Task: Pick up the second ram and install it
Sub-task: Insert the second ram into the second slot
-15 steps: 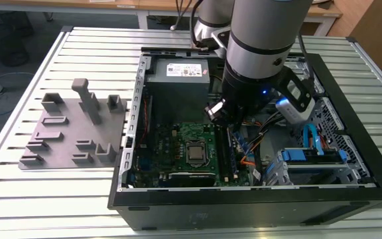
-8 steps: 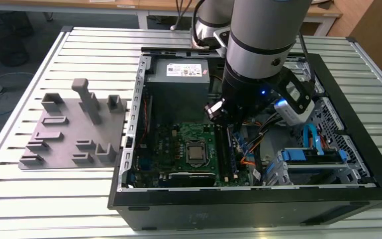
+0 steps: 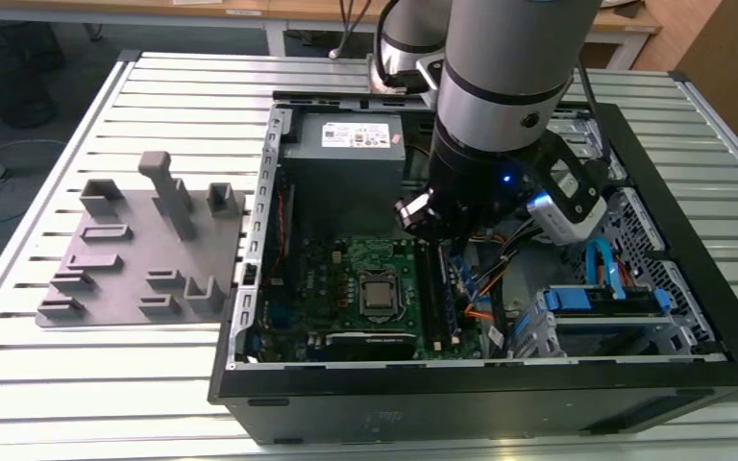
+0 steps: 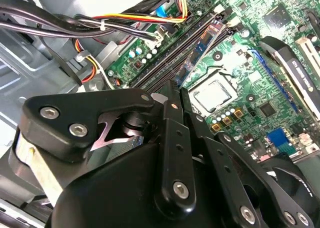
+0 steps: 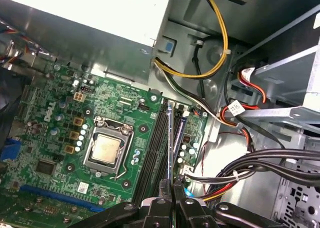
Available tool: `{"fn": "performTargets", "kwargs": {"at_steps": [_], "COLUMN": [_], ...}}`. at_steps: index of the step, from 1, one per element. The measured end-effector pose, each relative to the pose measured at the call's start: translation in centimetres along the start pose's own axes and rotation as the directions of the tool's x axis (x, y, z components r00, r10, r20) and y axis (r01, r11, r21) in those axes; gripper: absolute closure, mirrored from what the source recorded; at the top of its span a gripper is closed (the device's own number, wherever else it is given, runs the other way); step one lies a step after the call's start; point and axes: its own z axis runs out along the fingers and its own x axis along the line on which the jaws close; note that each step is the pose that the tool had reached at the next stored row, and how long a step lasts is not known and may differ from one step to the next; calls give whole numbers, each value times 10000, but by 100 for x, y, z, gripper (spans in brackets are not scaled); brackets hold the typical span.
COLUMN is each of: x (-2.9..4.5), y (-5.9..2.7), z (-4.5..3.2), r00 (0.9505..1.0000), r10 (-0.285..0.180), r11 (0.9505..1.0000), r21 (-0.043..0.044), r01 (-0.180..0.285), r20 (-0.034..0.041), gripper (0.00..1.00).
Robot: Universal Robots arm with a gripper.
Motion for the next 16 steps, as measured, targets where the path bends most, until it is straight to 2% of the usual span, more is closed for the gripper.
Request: {"fn": "performTargets", "kwargs": {"at_steps": [8,16], "x": [0,0], "y": [0,0], "z": [0,1], "r00": [9990,9959], "r10": [450,904], "r11": [9990,9959], "r21": [41,81], "r01": [-450,-905], "r20": [26,53], "gripper": [87,87]}}
